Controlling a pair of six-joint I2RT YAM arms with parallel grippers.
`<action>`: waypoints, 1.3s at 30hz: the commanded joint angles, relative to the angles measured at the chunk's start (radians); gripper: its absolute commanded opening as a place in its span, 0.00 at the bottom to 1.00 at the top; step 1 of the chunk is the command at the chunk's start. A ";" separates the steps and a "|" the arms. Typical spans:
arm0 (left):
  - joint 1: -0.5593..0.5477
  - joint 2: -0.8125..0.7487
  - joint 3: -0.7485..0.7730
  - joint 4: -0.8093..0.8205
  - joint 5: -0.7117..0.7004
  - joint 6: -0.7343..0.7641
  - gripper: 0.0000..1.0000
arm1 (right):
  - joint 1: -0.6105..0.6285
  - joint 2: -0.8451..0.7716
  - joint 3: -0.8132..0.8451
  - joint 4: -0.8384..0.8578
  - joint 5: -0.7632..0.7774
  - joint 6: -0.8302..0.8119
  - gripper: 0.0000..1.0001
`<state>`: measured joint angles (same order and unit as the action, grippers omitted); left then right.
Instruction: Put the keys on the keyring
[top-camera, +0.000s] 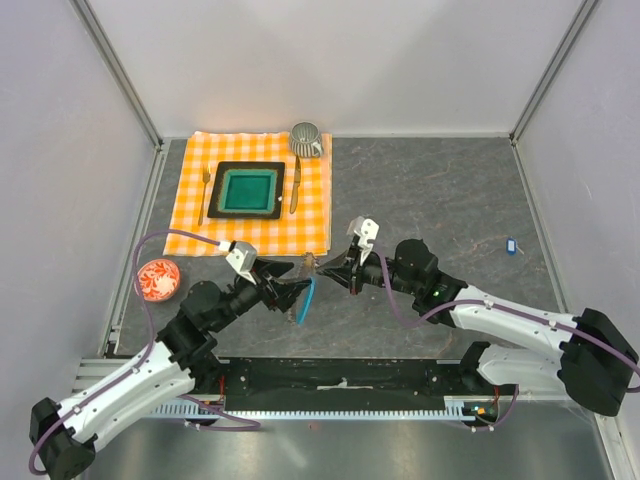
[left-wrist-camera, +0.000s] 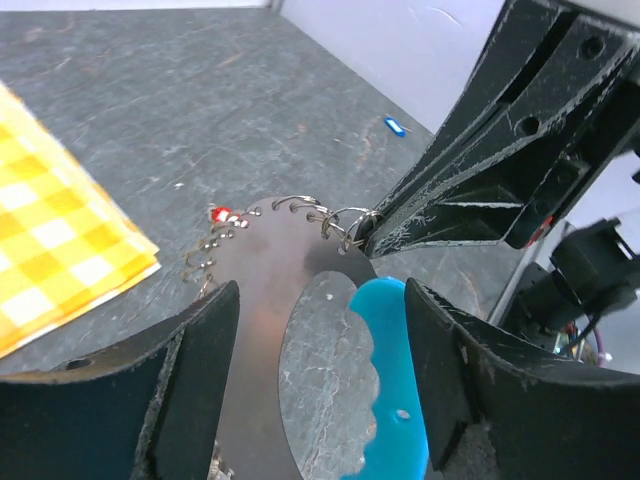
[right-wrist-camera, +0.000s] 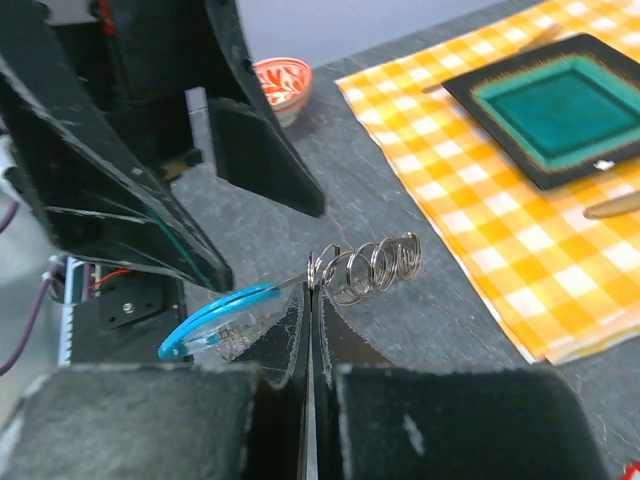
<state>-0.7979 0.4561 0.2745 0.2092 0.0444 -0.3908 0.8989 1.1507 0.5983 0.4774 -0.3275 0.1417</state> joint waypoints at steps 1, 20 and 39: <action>0.005 0.079 0.022 0.166 0.155 0.109 0.72 | -0.003 -0.063 0.005 0.052 -0.120 -0.005 0.00; 0.005 0.265 0.106 0.222 0.407 0.204 0.46 | -0.003 -0.131 -0.037 0.024 -0.188 -0.002 0.00; 0.005 0.250 0.089 0.305 0.365 0.280 0.85 | -0.009 -0.221 -0.012 -0.072 -0.124 -0.016 0.00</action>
<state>-0.7895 0.7055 0.3119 0.4915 0.3954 -0.1692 0.8928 0.9703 0.5350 0.3805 -0.4683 0.1432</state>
